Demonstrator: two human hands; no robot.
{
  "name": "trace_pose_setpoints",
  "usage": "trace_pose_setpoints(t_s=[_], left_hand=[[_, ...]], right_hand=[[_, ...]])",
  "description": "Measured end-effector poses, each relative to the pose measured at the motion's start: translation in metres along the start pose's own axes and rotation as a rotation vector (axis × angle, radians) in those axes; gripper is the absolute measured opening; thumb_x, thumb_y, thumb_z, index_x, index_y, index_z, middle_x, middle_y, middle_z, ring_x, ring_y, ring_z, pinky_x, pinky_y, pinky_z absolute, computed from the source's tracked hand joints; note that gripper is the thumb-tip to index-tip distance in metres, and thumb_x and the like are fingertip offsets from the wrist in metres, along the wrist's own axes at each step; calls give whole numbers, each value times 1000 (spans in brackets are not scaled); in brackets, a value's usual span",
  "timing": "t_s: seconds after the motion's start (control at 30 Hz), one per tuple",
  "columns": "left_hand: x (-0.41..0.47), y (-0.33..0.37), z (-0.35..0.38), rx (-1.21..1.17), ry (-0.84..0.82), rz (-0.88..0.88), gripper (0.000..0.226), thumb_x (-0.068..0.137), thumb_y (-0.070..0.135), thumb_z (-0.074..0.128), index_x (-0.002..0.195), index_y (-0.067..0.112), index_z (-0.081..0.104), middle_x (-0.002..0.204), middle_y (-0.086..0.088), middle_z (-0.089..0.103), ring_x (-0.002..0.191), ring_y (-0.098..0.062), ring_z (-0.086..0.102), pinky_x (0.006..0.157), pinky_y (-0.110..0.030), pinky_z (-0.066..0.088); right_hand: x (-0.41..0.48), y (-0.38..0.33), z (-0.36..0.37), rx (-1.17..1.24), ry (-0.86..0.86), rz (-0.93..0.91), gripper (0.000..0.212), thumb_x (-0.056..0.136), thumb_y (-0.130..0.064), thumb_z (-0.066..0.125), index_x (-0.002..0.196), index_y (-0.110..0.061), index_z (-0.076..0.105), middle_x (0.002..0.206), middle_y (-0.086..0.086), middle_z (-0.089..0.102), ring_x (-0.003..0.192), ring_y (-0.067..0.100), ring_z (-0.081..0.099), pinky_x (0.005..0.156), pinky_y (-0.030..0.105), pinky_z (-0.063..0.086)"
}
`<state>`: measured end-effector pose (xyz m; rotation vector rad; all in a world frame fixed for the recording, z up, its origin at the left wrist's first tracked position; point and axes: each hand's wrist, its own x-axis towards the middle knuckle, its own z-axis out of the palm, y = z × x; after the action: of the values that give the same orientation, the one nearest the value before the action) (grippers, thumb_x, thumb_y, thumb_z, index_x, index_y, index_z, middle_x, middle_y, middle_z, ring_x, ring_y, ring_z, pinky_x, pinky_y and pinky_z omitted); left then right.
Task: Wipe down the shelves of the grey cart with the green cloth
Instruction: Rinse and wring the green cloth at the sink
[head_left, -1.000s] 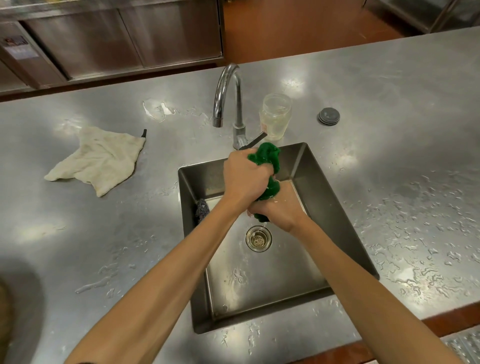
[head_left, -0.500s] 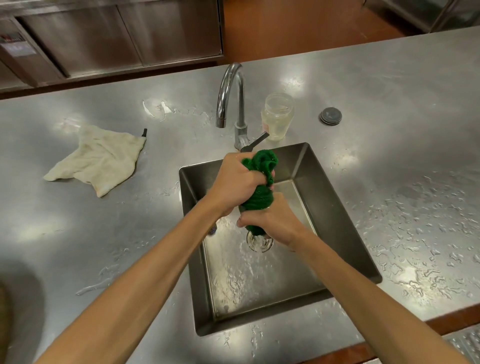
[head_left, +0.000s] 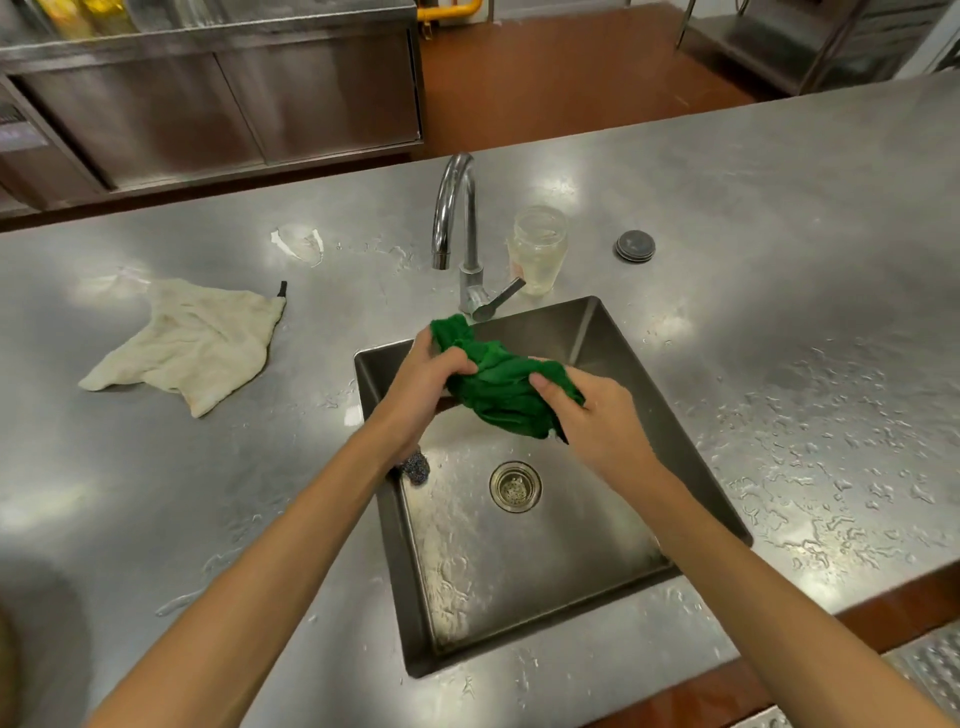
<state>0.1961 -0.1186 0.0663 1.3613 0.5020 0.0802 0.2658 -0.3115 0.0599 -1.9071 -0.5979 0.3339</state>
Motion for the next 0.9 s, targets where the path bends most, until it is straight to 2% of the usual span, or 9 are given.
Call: trace_pose_setpoints(t_s=[0.1,0.2,0.3,0.4,0.5,0.6,0.7,0.77,0.9], left_hand=[[-4,-6,-5,134,6,-25,47,68,21,67,110,38,56,114,-10,66,105,-25,67,89,-37,61],[-6,-19,-5,253,10,-39,77,73,10,71,141,35,46,130,-10,63,117,-28,64,102,-50,53],[-13,-26,2,435,-68,19,92,81,5,75,156,35,30,145,-2,49,124,-18,56,101,-36,50],[-17,-21,15,643,-118,164,77,76,11,81,142,39,52,148,1,46,137,-20,43,113,-41,39],[-24,-12,36,592,-241,211,74,72,9,86,135,36,57,144,3,52,134,-15,45,115,-45,39],[-31,-5,58,498,-447,222,79,69,14,93,136,31,55,136,8,62,129,-9,54,113,-40,44],[-38,-2,84,327,-628,195,71,73,20,92,135,26,57,126,8,71,117,-11,67,95,-27,57],[-45,2,109,296,-637,228,57,79,26,87,129,26,62,123,9,73,114,-11,69,91,-23,57],[-53,13,165,313,-551,346,39,88,29,79,124,19,67,117,9,75,109,-8,71,90,-24,58]], right_hand=[[-1,-5,-11,46,121,43,16,98,-35,59,101,-30,74,85,-12,74,86,7,69,78,33,60],[-6,-17,-21,48,192,26,15,97,-33,60,94,-27,73,84,-10,73,87,14,69,83,47,58],[-16,-33,-27,65,257,-24,16,95,-34,59,93,-26,72,84,-5,74,87,18,70,83,49,58],[-24,-51,-36,43,335,-71,17,96,-32,58,93,-23,72,82,-4,73,83,16,69,78,43,58],[-31,-68,-48,25,384,-93,18,98,-29,58,91,-19,72,82,-2,73,81,14,69,75,39,57],[-42,-79,-68,111,439,-92,27,98,-31,57,91,-8,68,91,19,73,91,37,69,82,57,55],[-54,-92,-96,155,525,-126,23,96,-35,59,87,-18,70,92,18,74,92,38,70,83,60,55],[-63,-97,-116,173,562,-153,25,93,-38,59,85,-18,70,91,19,73,92,40,70,81,61,55],[-83,-101,-159,207,623,-172,48,91,-43,61,89,5,62,91,36,65,90,52,65,76,68,51]])
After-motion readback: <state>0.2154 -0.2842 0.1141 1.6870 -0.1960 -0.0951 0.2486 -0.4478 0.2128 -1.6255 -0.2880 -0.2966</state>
